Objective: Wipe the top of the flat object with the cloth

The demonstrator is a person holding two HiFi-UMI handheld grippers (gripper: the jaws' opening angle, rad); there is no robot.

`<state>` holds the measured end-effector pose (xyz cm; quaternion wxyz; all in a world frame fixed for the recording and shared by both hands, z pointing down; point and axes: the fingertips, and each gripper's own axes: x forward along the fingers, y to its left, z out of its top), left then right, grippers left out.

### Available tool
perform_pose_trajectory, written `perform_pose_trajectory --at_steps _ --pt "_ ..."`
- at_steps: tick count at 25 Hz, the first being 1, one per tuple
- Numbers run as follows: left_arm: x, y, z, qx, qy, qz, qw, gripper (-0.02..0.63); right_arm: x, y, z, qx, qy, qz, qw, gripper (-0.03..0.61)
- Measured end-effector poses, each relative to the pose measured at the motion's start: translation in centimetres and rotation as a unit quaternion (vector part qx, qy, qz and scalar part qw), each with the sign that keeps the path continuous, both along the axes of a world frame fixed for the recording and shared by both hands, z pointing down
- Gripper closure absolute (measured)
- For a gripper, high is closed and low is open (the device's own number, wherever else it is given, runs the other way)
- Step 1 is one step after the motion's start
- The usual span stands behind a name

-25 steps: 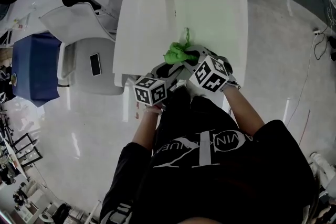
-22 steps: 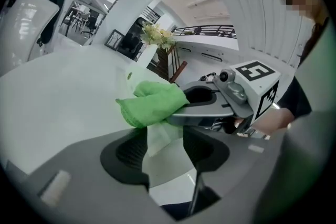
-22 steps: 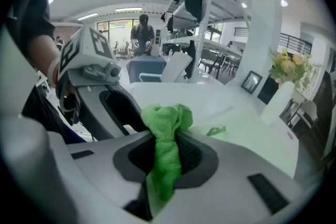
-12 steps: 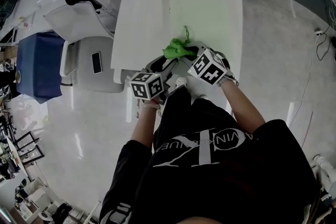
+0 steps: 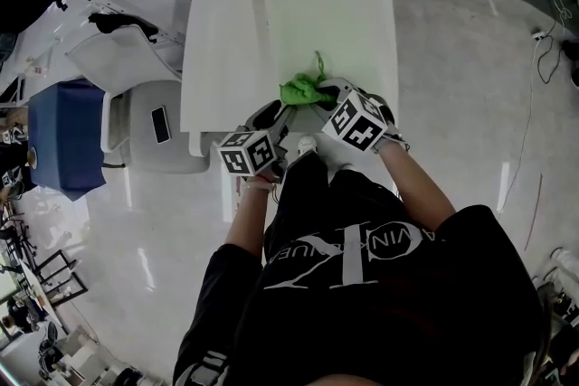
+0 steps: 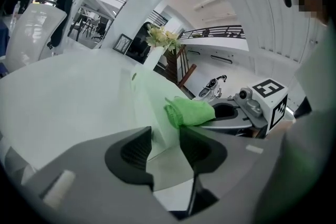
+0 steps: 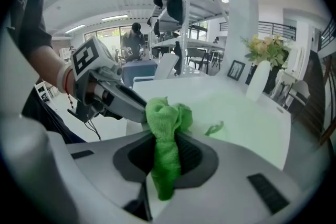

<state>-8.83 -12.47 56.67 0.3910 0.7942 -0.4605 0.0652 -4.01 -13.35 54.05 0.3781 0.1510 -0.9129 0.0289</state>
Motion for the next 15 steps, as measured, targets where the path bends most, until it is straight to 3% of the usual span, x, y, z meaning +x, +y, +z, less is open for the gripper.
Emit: perform_pose_trajectory --at_steps 4,15 --pt "-0.1 0.1 0.0 -0.012 0.017 -0.015 0.9997 0.436 2.0 0.0 0.0 -0.003 0.001 0.019 1.0 0.518" --pt "-0.4 0.2 0.1 -0.013 -0.005 -0.033 0.9993 0.437 7.6 -0.1 0.2 -0.003 -0.001 0.079 0.997 0.518"
